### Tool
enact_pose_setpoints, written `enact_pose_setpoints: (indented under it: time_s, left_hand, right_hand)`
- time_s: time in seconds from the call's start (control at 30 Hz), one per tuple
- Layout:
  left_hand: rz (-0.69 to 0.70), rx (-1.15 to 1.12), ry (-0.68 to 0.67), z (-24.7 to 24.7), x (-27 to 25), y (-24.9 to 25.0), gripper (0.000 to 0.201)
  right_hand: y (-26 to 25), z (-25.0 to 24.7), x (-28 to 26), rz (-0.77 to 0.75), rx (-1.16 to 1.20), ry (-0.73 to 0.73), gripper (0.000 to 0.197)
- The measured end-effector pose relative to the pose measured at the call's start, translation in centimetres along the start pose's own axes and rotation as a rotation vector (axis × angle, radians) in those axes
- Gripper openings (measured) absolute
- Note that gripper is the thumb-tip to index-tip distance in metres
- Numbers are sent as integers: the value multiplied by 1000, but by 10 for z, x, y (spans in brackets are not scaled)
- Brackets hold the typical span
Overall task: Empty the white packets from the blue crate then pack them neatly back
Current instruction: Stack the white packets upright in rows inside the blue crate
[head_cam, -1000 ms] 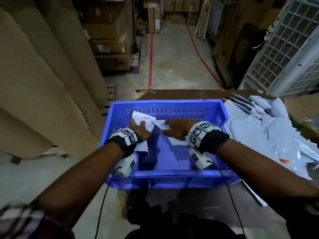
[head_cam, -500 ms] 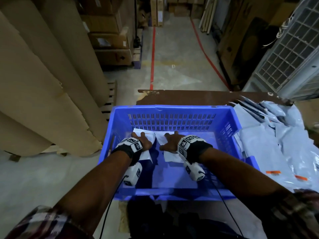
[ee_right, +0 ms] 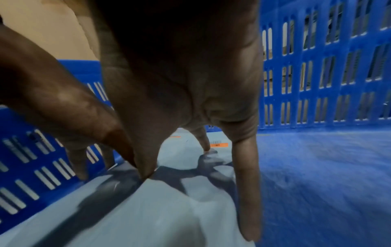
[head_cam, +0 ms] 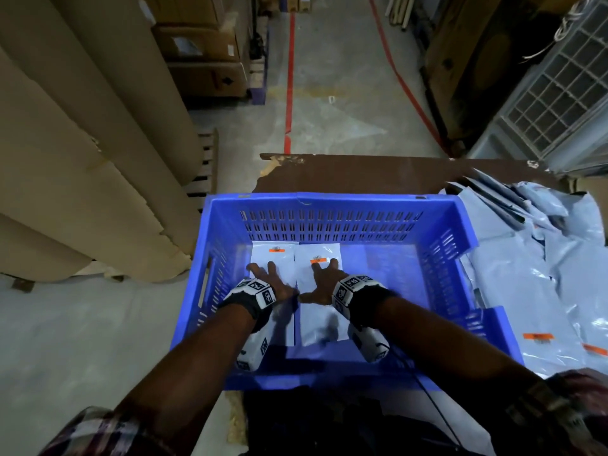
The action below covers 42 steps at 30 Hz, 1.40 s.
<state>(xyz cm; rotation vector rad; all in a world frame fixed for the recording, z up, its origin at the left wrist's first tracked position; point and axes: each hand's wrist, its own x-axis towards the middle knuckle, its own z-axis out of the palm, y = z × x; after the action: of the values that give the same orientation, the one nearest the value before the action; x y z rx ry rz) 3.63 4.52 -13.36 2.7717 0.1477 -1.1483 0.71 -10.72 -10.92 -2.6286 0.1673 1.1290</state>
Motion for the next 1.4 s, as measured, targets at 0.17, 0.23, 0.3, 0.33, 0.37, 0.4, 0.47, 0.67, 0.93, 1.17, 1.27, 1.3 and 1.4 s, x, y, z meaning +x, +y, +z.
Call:
enact_pose_setpoints:
  time_s: [0.17, 0.23, 0.3, 0.33, 0.37, 0.4, 0.47, 0.67, 0.93, 1.17, 1.27, 1.3, 1.4]
  left_hand:
    - [188, 156, 131, -7, -8, 0, 94]
    - [302, 237, 133, -9, -3, -1, 93]
    - [373, 341, 51, -10, 1, -3, 101]
    - [382, 372, 12, -10, 4, -4, 107]
    - [378, 392, -18, -8, 6, -6, 113]
    - [370, 403, -50, -7, 8, -9, 116]
    - [360, 402, -95, -4, 10, -13, 118]
    - [275, 422, -142, -1, 6, -21, 122]
    - [272, 430, -112, -5, -3, -23, 106]
    - [304, 490, -62, -6, -4, -25, 103]
    - [312, 495, -65, -8, -8, -26, 99]
    - [314, 495, -68, -9, -9, -26, 97]
    - [318, 470, -64, -9, -11, -25, 98]
  right_hand:
    - [3, -2, 5, -28, -65, 15, 105]
    - [5, -5, 9, -35, -134, 12, 120]
    - [8, -6, 11, -67, -186, 6, 134]
    - [10, -5, 13, -93, -187, -12, 139]
    - [12, -2, 14, -115, -183, -35, 143]
    - [14, 0, 16, -126, -181, -49, 146]
    - [17, 7, 18, -119, -186, -50, 148]
    - [11, 16, 15, -90, -163, -63, 146]
    - [-2, 25, 13, -111, -157, -54, 143]
    - [-3, 21, 14, -93, -112, -51, 142]
    - [-5, 20, 15, -86, -98, -41, 141]
    - [-5, 19, 15, -86, -88, -39, 140]
    - [-8, 17, 14, -91, -90, -26, 139]
